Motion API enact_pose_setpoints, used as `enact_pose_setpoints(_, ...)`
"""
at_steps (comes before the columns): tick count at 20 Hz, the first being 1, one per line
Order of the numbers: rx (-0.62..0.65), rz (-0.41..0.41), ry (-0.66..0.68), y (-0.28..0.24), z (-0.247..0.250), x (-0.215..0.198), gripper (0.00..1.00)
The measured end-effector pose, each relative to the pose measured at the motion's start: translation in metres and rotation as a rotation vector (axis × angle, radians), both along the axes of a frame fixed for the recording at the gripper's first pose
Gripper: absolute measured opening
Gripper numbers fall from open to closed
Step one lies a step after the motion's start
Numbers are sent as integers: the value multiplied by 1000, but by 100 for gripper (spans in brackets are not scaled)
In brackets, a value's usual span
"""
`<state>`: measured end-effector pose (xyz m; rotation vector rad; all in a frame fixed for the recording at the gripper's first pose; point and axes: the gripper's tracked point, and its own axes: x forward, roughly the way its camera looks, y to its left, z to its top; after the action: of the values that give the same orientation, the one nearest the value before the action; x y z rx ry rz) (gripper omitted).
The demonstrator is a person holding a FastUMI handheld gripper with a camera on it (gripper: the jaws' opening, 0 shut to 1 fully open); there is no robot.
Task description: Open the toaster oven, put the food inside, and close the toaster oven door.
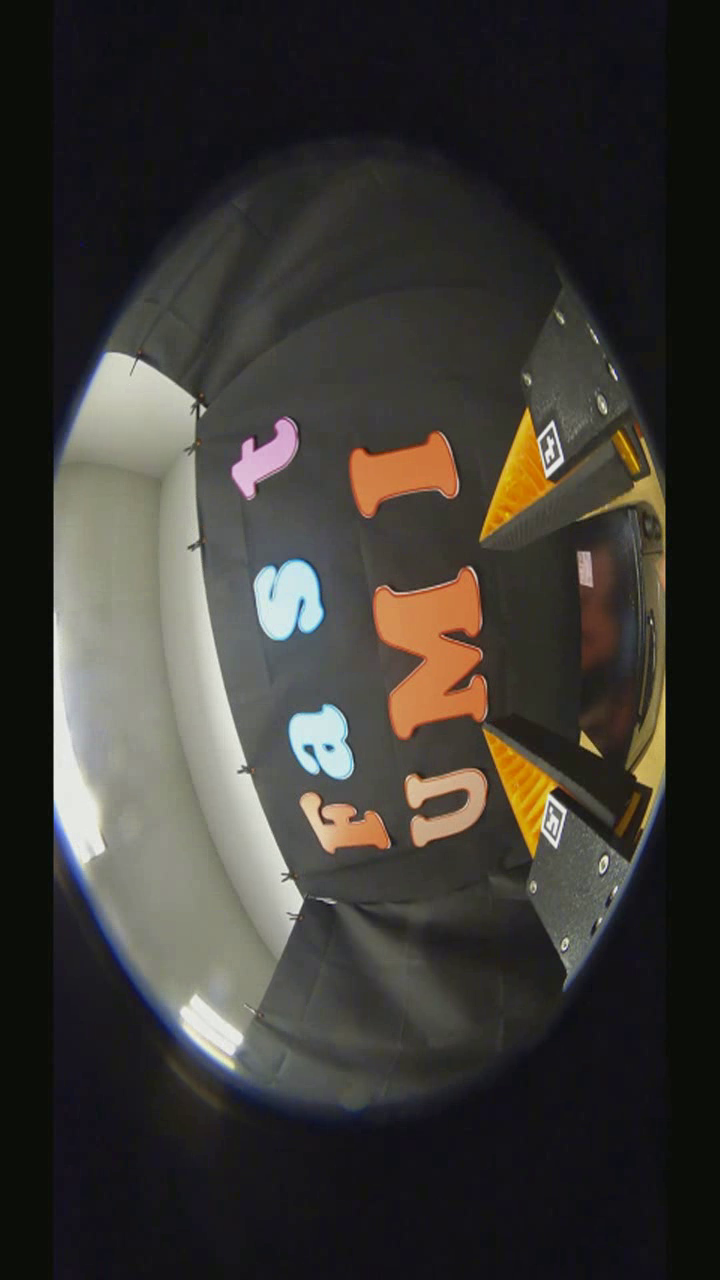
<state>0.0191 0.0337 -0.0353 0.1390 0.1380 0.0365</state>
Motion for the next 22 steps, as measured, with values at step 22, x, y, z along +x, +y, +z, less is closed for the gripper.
enact_pose_setpoints(22,-248,139,331,58,-180,-20,99)
